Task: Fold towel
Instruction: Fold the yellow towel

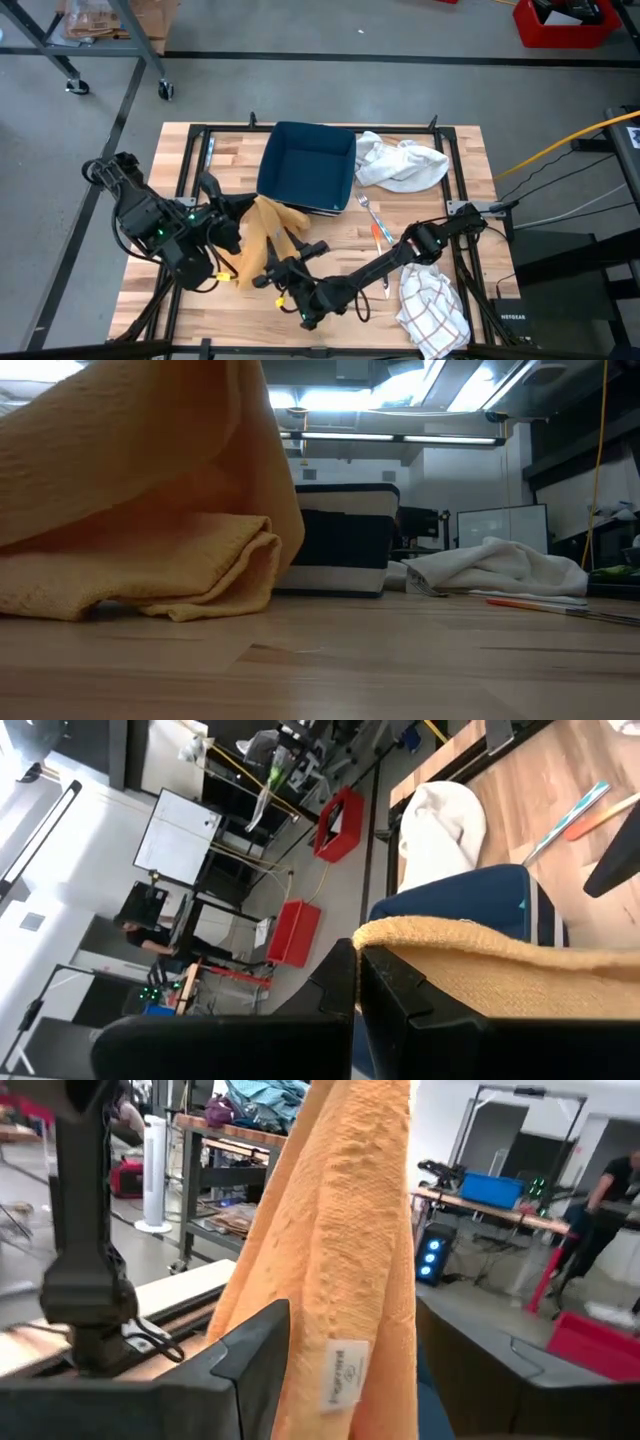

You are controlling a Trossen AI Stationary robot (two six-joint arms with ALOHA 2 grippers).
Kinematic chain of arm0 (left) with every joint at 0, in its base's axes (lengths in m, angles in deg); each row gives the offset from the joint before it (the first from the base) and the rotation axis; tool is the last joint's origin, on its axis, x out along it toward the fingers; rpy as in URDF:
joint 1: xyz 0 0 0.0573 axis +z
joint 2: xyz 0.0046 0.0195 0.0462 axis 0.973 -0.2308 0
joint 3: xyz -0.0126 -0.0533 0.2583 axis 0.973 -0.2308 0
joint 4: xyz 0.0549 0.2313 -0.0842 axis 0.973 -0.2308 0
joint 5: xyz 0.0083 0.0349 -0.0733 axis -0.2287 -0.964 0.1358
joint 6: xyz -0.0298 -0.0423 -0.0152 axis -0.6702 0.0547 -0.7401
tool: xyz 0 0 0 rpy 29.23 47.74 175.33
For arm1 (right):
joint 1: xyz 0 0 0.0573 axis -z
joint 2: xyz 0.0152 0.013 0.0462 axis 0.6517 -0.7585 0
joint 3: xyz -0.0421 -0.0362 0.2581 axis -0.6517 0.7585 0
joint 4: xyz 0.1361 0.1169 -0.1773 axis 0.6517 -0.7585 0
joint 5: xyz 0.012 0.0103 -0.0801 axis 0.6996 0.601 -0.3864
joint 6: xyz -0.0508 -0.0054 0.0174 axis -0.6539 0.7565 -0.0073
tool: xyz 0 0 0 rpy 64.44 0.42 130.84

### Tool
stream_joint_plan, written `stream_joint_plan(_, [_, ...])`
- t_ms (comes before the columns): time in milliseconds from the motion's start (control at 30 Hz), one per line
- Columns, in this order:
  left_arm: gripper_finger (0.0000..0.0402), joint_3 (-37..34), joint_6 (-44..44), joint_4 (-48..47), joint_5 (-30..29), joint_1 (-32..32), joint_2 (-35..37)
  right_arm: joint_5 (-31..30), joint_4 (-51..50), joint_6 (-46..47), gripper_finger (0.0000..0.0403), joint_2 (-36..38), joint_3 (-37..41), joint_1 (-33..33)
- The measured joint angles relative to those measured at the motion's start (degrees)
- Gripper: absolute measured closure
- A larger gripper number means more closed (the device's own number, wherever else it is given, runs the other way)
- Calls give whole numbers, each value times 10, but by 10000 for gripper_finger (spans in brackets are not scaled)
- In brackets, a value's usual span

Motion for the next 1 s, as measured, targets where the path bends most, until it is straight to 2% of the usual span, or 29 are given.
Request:
stream_joint_plan(100, [400, 0, 0, 0, 0, -2, 0, 0, -6, 38, 182, 0, 0, -1])
stream_joint_plan(267, [400, 0, 13, 0, 0, -2, 0, 0, -73, 96, 182, 0, 0, -5])
stream_joint_plan(433, [400, 0, 13, 0, 0, -2, 0, 0, -211, 219, 182, -1, 0, -5])
stream_joint_plan(600, [400, 0, 15, 0, 0, -2, -1, 0, -292, 300, 182, -1, 1, -9])
stream_joint_plan(833, [400, 0, 20, 0, 0, -2, -1, 1, -364, 315, 184, -1, 1, -23])
stream_joint_plan(1000, [400, 0, 22, 0, 0, -2, -1, 0, -408, 342, 219, -1, 1, -21])
